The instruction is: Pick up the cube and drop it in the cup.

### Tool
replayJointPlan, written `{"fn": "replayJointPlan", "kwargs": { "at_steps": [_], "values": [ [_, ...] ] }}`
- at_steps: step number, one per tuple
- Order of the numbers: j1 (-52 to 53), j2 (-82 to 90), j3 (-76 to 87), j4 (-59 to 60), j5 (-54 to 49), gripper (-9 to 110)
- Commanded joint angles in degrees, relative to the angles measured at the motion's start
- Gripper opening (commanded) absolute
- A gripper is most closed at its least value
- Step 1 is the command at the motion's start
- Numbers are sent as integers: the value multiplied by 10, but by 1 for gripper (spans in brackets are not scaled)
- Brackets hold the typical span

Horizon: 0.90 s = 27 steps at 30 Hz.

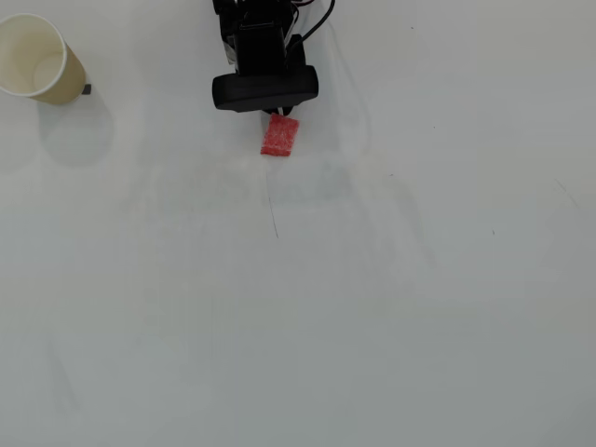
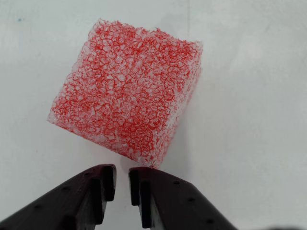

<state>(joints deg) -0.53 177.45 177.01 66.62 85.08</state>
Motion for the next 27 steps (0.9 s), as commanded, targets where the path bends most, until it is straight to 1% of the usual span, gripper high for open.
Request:
{"fn": "replayJointPlan", "kwargs": {
  "at_steps": [1, 22, 25, 27],
  "values": [
    [-11, 25, 19, 3, 4, 0],
    [-11, 25, 19, 4, 4, 0],
    [-11, 25, 19, 4, 4, 1],
    [-11, 25, 19, 4, 3, 5]
  ]
}}
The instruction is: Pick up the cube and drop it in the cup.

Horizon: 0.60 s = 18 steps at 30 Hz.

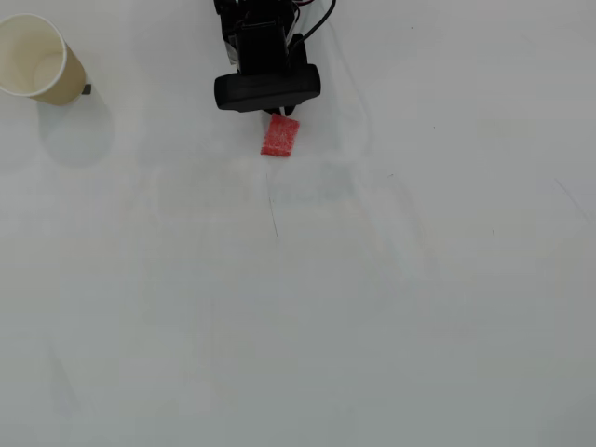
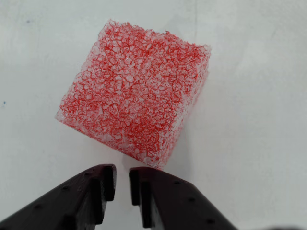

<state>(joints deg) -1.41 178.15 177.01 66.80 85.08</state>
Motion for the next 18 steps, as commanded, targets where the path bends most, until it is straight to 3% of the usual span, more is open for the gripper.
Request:
{"fn": "replayJointPlan", "kwargs": {
  "at_steps": [1, 18],
  "values": [
    [-4, 18, 19, 2, 3, 7],
    [-4, 18, 19, 2, 4, 32]
  ]
}}
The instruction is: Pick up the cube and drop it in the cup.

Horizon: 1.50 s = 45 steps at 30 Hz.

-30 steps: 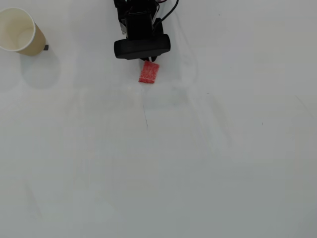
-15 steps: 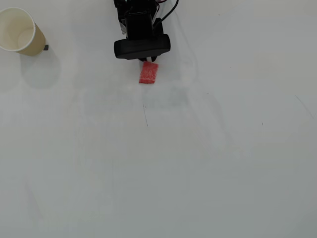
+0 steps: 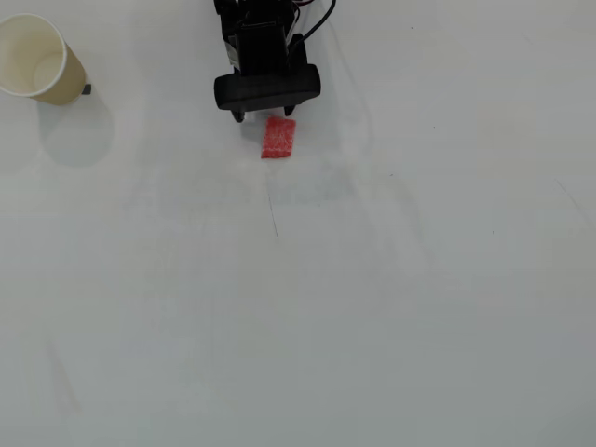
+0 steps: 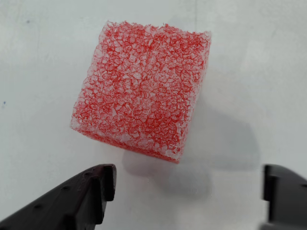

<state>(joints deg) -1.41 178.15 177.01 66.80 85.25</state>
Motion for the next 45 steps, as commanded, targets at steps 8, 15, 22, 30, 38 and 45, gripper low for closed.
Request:
{"fn": "replayJointPlan", "kwargs": {
  "at_steps": [8, 15, 22, 30, 38, 45],
  "values": [
    [-4, 18, 19, 2, 2, 39],
    [-11, 18, 19, -5, -2, 39],
    [-41, 17, 19, -34, -4, 40],
    [-77, 14, 10, -54, -4, 41],
    [-95, -26, -28, -50, -4, 41],
    [-91, -60, -49, -58, -4, 41]
  ]
}}
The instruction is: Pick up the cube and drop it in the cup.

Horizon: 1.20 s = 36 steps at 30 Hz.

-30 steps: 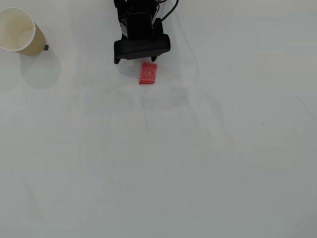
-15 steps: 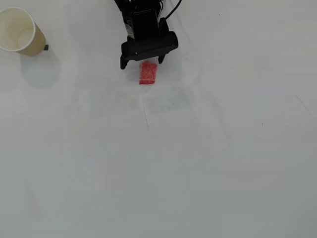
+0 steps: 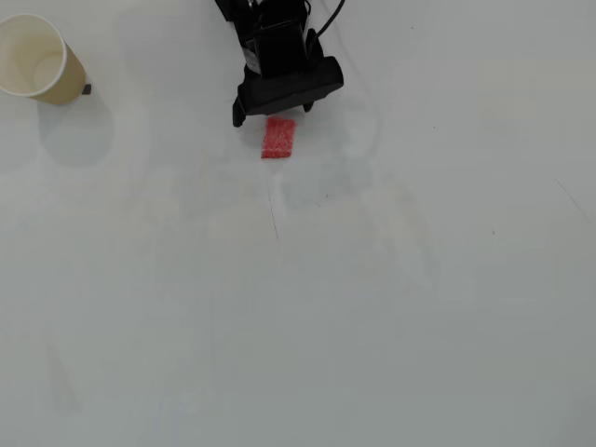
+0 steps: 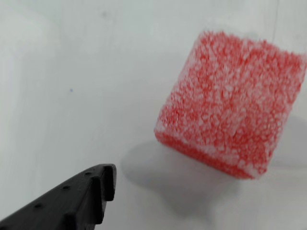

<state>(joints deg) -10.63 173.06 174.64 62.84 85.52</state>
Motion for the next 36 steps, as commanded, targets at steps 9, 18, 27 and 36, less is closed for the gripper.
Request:
{"fn": "replayJointPlan", "kwargs": {
  "at_steps": [9, 18, 27, 36],
  "values": [
    [11, -82, -78, -53, -7, 41],
    [22, -155, -142, -82, -7, 41],
    [24, -199, -190, -88, -6, 41],
    [32, -221, -201, -101, -6, 41]
  ]
}}
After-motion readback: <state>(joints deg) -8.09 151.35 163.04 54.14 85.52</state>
